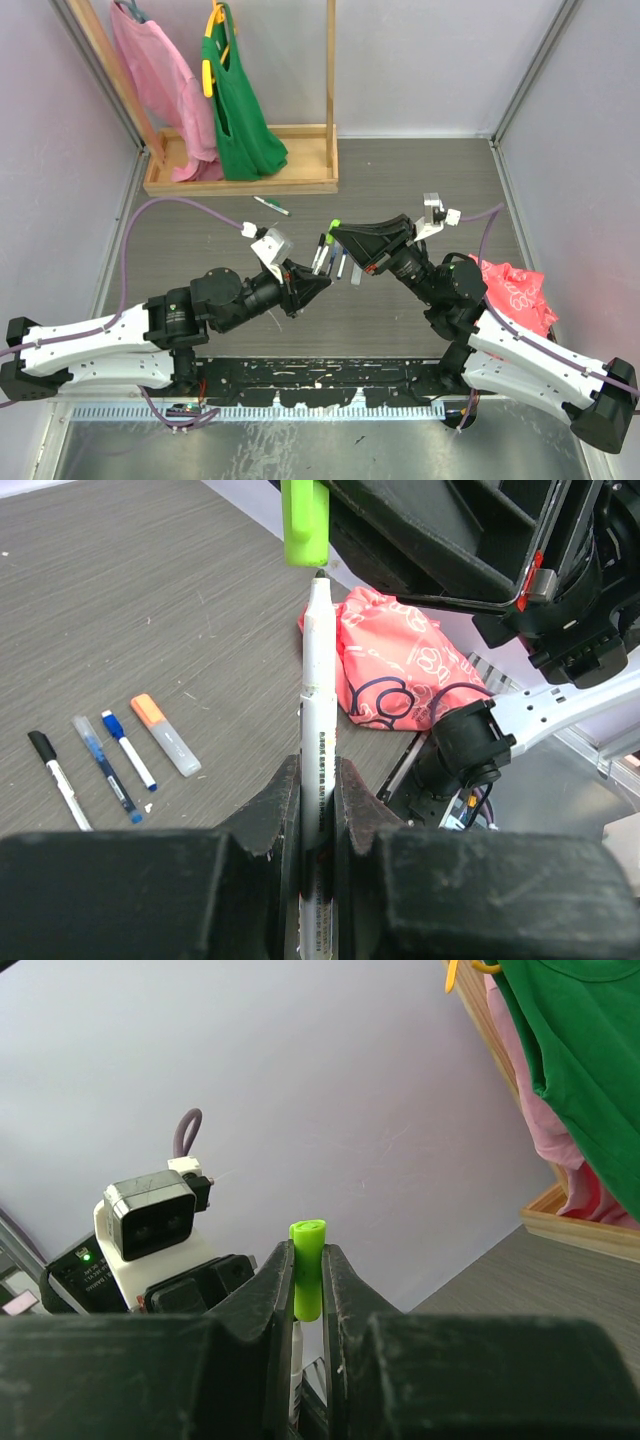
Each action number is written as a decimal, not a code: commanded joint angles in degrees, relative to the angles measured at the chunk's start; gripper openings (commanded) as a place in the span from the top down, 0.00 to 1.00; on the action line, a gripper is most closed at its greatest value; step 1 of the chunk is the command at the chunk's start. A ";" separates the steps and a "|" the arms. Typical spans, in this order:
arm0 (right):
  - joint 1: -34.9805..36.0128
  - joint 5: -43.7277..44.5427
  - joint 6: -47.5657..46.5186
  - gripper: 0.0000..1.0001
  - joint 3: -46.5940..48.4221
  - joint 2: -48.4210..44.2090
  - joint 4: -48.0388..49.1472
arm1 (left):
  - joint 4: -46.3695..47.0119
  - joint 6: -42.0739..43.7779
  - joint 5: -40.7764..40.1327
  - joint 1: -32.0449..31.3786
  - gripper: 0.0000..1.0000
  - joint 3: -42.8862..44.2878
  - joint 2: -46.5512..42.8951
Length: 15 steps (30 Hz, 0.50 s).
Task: Insert the pens into the pen caps
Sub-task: Insert the pen cap onto the pen.
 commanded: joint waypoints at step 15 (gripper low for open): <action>-0.14 -2.44 2.75 1.00 -1.97 0.11 5.01 | 4.91 0.86 -2.25 -0.18 1.00 1.32 0.15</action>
